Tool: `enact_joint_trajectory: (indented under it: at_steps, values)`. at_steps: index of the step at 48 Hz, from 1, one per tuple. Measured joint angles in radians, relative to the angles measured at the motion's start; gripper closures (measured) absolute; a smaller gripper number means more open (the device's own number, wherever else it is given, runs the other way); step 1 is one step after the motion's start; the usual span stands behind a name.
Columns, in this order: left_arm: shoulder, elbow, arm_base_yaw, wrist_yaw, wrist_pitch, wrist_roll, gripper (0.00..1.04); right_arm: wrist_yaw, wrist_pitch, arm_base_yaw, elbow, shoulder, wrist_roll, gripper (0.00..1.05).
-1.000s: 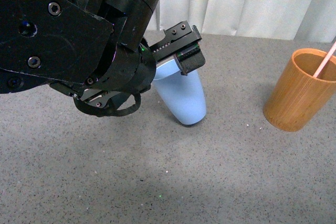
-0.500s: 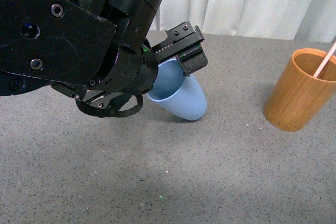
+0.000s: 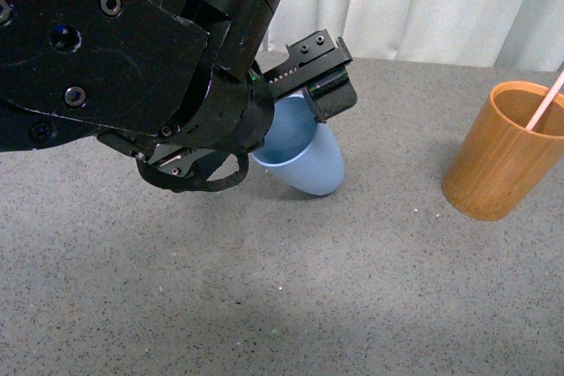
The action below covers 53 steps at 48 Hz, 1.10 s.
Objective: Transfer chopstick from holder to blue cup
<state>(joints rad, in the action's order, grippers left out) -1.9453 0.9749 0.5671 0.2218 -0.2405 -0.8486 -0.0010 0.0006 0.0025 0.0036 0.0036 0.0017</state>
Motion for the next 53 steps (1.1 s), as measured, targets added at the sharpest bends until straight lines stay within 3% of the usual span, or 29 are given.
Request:
enact_joint_trajectory:
  at_steps: [53]
  values:
    - [-0.007, 0.045, 0.053, 0.011, 0.031, -0.019, 0.07, 0.0, 0.0, 0.0, 0.0, 0.0, 0.0, 0.1]
